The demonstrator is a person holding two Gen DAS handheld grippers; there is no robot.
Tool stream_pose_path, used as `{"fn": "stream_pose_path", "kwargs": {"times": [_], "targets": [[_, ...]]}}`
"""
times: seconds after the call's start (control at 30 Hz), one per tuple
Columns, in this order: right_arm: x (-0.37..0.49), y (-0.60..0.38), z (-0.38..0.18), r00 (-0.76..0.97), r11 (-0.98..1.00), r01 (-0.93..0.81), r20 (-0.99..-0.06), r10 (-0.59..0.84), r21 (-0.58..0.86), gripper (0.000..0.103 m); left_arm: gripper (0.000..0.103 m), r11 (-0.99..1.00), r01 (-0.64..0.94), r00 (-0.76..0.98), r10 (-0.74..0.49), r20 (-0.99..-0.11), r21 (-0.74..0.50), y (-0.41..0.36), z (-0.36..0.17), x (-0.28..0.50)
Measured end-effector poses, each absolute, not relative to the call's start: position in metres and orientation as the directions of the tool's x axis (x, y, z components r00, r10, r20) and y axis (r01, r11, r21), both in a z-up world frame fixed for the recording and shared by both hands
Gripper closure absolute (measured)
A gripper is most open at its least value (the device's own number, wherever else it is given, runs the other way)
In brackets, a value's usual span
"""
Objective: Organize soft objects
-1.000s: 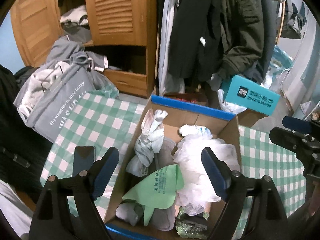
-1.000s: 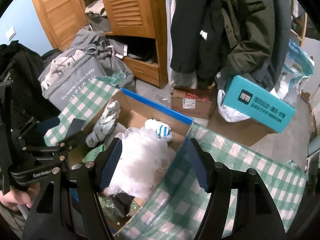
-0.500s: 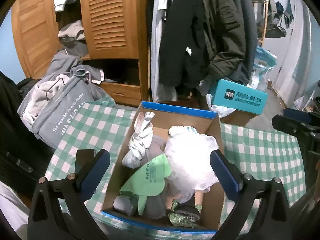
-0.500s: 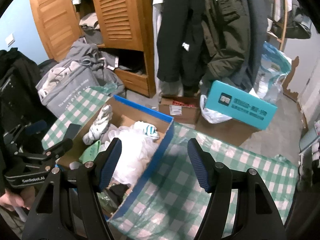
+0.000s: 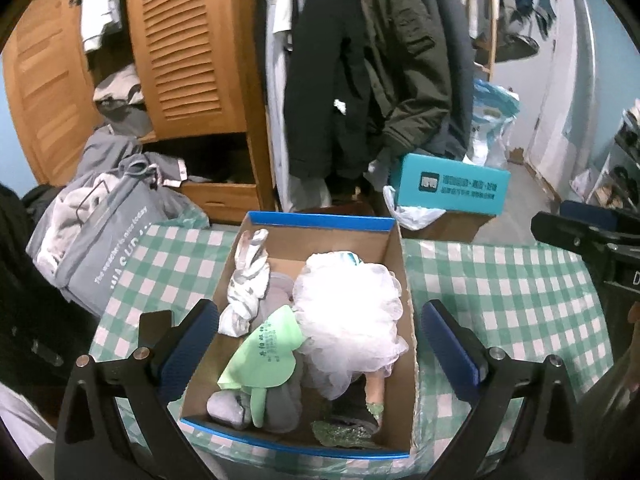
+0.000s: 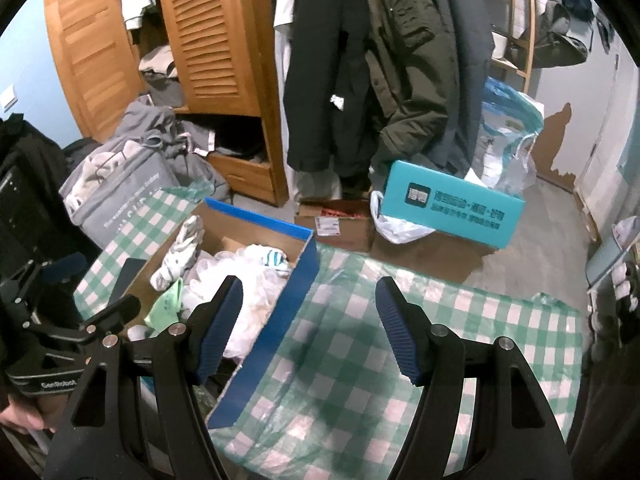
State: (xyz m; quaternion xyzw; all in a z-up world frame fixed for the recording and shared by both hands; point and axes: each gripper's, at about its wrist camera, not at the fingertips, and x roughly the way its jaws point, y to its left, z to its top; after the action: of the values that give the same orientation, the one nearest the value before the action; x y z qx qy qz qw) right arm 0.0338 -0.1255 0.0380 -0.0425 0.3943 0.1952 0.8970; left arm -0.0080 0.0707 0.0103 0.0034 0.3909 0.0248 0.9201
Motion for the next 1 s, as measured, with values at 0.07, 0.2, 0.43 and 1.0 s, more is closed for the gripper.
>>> {"fn": "stream_pose_path", "kwargs": {"times": [0.07, 0.2, 0.43, 1.0], "targets": [[0.032, -0.129, 0.037, 0.619, 0.924, -0.376, -0.723, 0.307, 0.071, 0.035, 0.001, 0.999, -0.04, 0.691, 0.051, -0.721, 0.032, 0.067, 0.01, -0.007], [0.03, -0.135, 0.034, 0.624, 0.929, -0.365, -0.723, 0.296, 0.065, 0.035, 0.001, 0.999, -0.038, 0.7, 0.03, -0.714, 0.005, 0.065, 0.014, -0.007], [0.033, -0.145, 0.027, 0.615, 0.932, -0.353, -0.732, 0.293, 0.077, 0.035, 0.001, 0.999, -0.037, 0.706, 0.025, -0.708, -0.002, 0.057, 0.015, -0.003], [0.039, -0.151, 0.018, 0.605, 0.935, -0.344, -0.742, 0.29, 0.085, 0.035, 0.001, 1.0, -0.014, 0.691, 0.027, -0.722, 0.024, 0.043, 0.01, 0.002]]}}
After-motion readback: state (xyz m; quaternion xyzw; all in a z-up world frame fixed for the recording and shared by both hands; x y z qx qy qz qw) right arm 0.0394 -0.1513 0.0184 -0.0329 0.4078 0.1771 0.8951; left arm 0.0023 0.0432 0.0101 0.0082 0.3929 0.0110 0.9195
